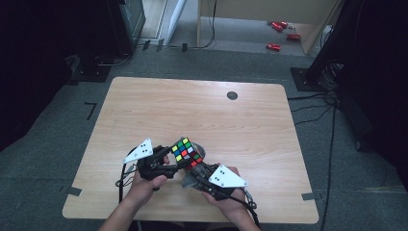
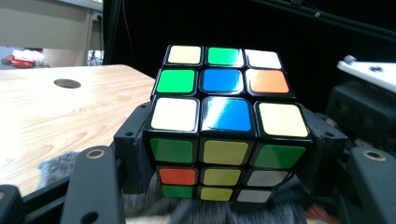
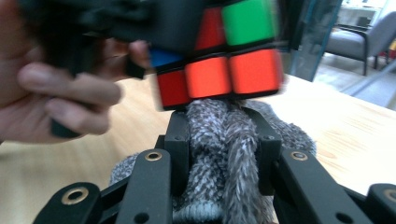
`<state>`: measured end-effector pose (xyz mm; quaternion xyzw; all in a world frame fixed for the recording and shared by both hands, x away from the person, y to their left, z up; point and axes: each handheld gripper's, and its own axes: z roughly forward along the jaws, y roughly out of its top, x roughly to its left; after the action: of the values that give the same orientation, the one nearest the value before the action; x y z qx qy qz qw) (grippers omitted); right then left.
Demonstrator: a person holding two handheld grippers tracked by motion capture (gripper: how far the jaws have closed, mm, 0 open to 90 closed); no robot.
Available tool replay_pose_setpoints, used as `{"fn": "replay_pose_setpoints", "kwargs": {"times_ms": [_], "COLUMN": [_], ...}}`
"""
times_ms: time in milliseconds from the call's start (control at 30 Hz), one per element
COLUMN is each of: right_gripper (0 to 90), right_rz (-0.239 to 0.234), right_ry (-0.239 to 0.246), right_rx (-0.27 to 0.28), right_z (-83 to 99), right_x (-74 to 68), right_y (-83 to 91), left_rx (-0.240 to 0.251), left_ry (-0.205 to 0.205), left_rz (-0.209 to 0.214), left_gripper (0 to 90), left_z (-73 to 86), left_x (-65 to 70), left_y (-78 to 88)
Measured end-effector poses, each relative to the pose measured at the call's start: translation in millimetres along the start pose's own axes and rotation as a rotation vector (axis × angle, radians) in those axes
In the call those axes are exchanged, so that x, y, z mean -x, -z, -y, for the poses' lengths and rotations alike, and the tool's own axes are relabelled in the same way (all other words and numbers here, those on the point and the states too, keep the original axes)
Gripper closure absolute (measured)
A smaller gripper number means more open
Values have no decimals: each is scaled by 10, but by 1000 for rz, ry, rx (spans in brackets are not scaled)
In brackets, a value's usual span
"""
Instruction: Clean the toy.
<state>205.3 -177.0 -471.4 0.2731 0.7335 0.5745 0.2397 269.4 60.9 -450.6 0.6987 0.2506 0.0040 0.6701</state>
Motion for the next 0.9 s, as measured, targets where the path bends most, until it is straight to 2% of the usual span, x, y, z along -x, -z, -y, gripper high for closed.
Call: {"fn": "replay_pose_setpoints", "kwargs": {"times_ms": [100,167,200,233,333,400,500,633,700,800,833,867,900], "right_gripper": [675,674,673,673,672,674,675,671,670,669,669,670,669], "right_rz": [-50,-76,-70,-61,-27,5,25,-14,-18,27,55,102,120], "right_ry": [54,85,101,102,47,39,36,40,42,10,-10,-31,-41], "right_rx": [-28,-31,-36,-34,-29,-28,-21,-5,8,5,-4,-33,-54], "right_z": [21,25,23,19,11,16,6,-9,-36,-51,-38,6,33], "right_x": [-153,-204,-206,-185,-42,5,32,23,51,169,230,321,365], "right_y": [-67,-85,-85,-76,-33,-17,-3,19,52,98,112,121,119], "left_rx": [-9,-17,-19,-17,-10,-13,-8,5,5,3,2,4,6], "left_ry": [-3,-4,-6,-9,-4,-6,-2,21,51,74,78,80,83], "left_rz": [-5,-4,1,2,7,11,8,-35,-58,-76,-79,-78,-79], "left_gripper": [343,343,343,343,343,343,342,342,342,343,343,343,343], "left_z": [3,12,7,0,-14,-13,-18,-35,-34,-28,-29,-30,-31], "left_x": [-6,6,12,20,17,14,11,-42,-86,-139,-153,-157,-157], "left_y": [-4,-21,-22,-23,-14,-6,1,34,55,80,88,90,90]}}
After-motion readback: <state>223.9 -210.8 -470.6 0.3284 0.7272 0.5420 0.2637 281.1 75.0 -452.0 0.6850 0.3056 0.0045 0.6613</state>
